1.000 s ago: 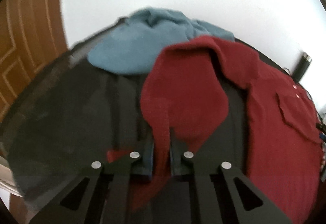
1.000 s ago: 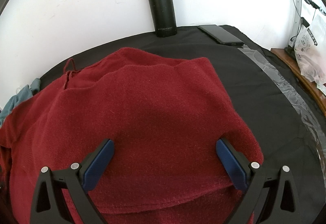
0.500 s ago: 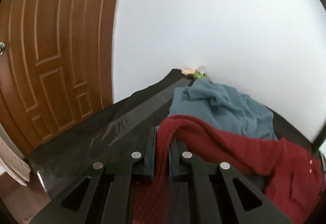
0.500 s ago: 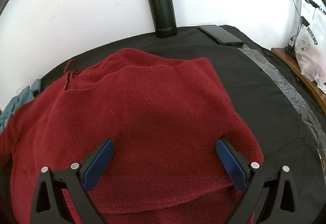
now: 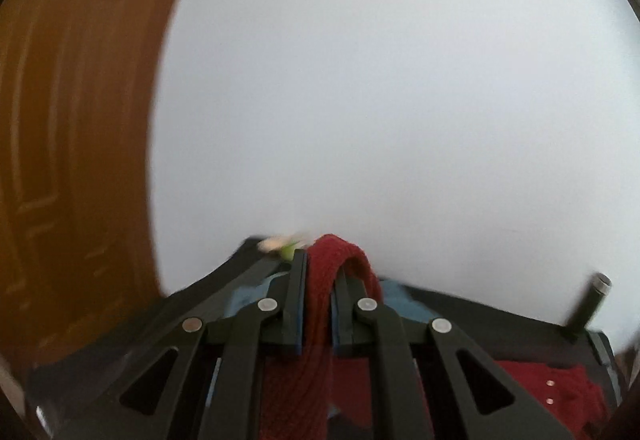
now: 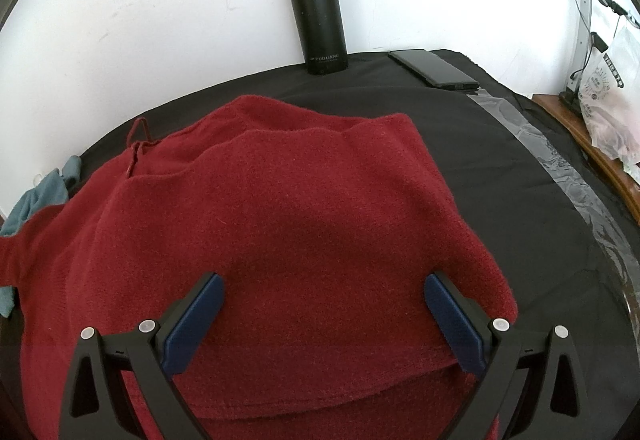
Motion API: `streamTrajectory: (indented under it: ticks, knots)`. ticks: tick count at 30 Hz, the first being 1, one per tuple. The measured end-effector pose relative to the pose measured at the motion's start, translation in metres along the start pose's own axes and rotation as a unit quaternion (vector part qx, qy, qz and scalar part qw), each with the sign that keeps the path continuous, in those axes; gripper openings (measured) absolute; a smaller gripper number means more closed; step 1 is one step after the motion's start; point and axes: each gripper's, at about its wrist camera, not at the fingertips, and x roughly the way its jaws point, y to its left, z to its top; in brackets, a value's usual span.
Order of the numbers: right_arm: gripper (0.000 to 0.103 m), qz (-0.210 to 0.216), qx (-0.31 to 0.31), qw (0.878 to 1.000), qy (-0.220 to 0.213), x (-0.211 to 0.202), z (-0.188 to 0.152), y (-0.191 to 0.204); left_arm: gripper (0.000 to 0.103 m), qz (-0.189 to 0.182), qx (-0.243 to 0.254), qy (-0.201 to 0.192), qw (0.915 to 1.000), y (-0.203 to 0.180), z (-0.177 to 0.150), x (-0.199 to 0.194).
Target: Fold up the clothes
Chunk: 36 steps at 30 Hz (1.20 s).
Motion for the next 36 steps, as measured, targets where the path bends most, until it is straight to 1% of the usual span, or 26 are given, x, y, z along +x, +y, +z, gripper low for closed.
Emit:
streamTrajectory:
  ticks: [2, 5, 6, 8, 10, 12, 15, 17, 18, 19, 20, 21, 22, 25, 27, 30, 36]
  knots:
    - [0.102, 0.001, 0.0, 1.0, 0.0, 0.0, 0.0, 0.0, 0.01, -0.034, 0.028, -0.008, 0.999, -0.035, 0.004, 0.0]
    - [0.102, 0.003, -0.001, 1.0, 0.0, -0.001, 0.0, 0.0, 0.01, -0.088, 0.065, -0.01, 0.9939, -0.086, 0.0, -0.004]
    - [0.102, 0.004, -0.001, 1.0, 0.0, -0.001, 0.0, 0.0, 0.01, -0.108, 0.08, -0.007, 0.9909, -0.104, -0.003, -0.004]
    - [0.102, 0.005, -0.002, 1.0, 0.0, -0.001, 0.0, 0.0, 0.01, -0.148, 0.116, 0.003, 0.9822, -0.142, -0.013, -0.005]
    - [0.102, 0.007, -0.003, 1.0, -0.001, -0.002, -0.001, 0.0, 0.01, -0.18, 0.152, 0.013, 0.9717, -0.177, -0.024, -0.007]
    - [0.102, 0.008, -0.004, 1.0, -0.001, -0.003, -0.001, 0.0, 0.01, -0.211, 0.191, 0.024, 0.9582, -0.209, -0.037, -0.01]
    - [0.102, 0.009, -0.005, 1.0, -0.001, -0.003, -0.001, 0.001, 0.011, -0.253, 0.253, 0.036, 0.933, -0.258, -0.061, -0.02]
    - [0.102, 0.01, -0.007, 1.0, -0.001, -0.004, -0.002, 0.002, 0.015, -0.274, 0.287, 0.051, 0.9165, -0.286, -0.08, -0.025]
    - [0.102, 0.01, -0.009, 1.0, -0.001, -0.004, -0.002, 0.002, 0.025, -0.282, 0.302, 0.061, 0.9085, -0.298, -0.089, -0.027]
    - [0.102, 0.011, -0.011, 1.0, -0.001, -0.004, -0.002, 0.003, 0.043, -0.29, 0.316, 0.071, 0.9006, -0.31, -0.099, -0.028]
    - [0.102, 0.011, -0.012, 1.0, -0.001, -0.004, -0.002, 0.004, 0.054, -0.295, 0.326, 0.083, 0.8943, -0.319, -0.108, -0.026]
    - [0.102, 0.012, -0.013, 1.0, -0.001, -0.004, -0.002, 0.004, 0.072, -0.3, 0.336, 0.093, 0.888, -0.327, -0.117, -0.024]
    - [0.102, 0.012, -0.014, 1.0, -0.001, -0.004, -0.002, 0.005, 0.081, -0.304, 0.345, 0.097, 0.8826, -0.333, -0.126, -0.022]
    - [0.102, 0.014, -0.015, 1.0, 0.0, -0.005, -0.003, 0.005, 0.082, -0.313, 0.377, 0.108, 0.8652, -0.35, -0.15, -0.02]
    - [0.102, 0.015, -0.015, 1.0, 0.0, -0.005, -0.003, 0.005, 0.082, -0.314, 0.388, 0.113, 0.8592, -0.356, -0.161, -0.022]
    - [0.102, 0.015, -0.016, 1.0, 0.0, -0.005, -0.003, 0.006, 0.082, -0.317, 0.391, 0.116, 0.8562, -0.361, -0.171, -0.023]
    - [0.102, 0.016, -0.016, 1.0, 0.002, -0.005, -0.003, 0.007, 0.083, -0.315, 0.38, 0.119, 0.8612, -0.362, -0.172, -0.021]
